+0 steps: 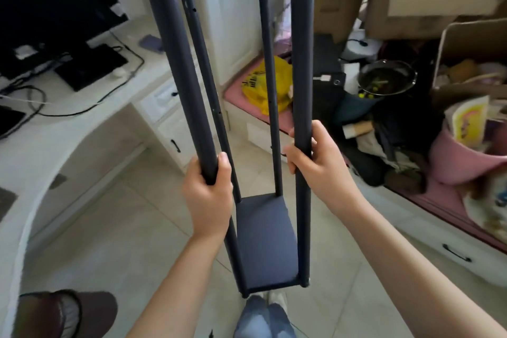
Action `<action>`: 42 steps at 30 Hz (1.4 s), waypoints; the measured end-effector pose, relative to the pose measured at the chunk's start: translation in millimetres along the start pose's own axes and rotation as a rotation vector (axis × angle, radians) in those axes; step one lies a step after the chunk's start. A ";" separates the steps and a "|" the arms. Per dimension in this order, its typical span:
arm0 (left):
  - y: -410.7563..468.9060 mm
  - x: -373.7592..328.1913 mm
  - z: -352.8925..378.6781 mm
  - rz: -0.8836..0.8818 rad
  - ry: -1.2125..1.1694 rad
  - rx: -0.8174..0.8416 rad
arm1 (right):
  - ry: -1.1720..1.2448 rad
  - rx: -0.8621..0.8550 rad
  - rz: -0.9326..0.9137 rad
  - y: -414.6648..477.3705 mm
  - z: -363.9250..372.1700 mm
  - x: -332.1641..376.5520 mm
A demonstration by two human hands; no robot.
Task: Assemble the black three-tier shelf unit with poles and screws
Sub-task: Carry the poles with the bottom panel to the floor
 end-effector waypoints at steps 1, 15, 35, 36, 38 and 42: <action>-1.0 2.6 12.7 -0.001 -0.007 0.048 | 0.007 -0.016 0.021 -1.7 -10.1 -7.1; -11.0 52.9 170.0 -0.202 -0.077 0.836 | -0.047 -0.344 0.331 -61.0 -106.4 -122.9; -167.1 175.3 330.6 -0.367 0.352 1.266 | -0.030 -0.374 0.692 -136.0 -265.1 -296.0; -171.3 182.5 337.6 -0.349 0.373 1.259 | -0.012 -0.377 0.700 -138.5 -269.4 -307.9; -177.5 198.0 352.8 -0.337 0.403 1.239 | 0.006 -0.386 0.717 -143.4 -277.8 -332.5; -193.3 229.5 373.8 -0.346 0.461 1.207 | 0.002 -0.412 0.779 -151.5 -285.6 -378.4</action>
Point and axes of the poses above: each hand's wrist, its own y-axis towards the middle knuckle, its own z-axis out of the palm, x = y × z, the point moved 5 cm from there along y, towards the middle knuckle, and after that the axes turned 2 degrees about y, right-handed, at the moved point
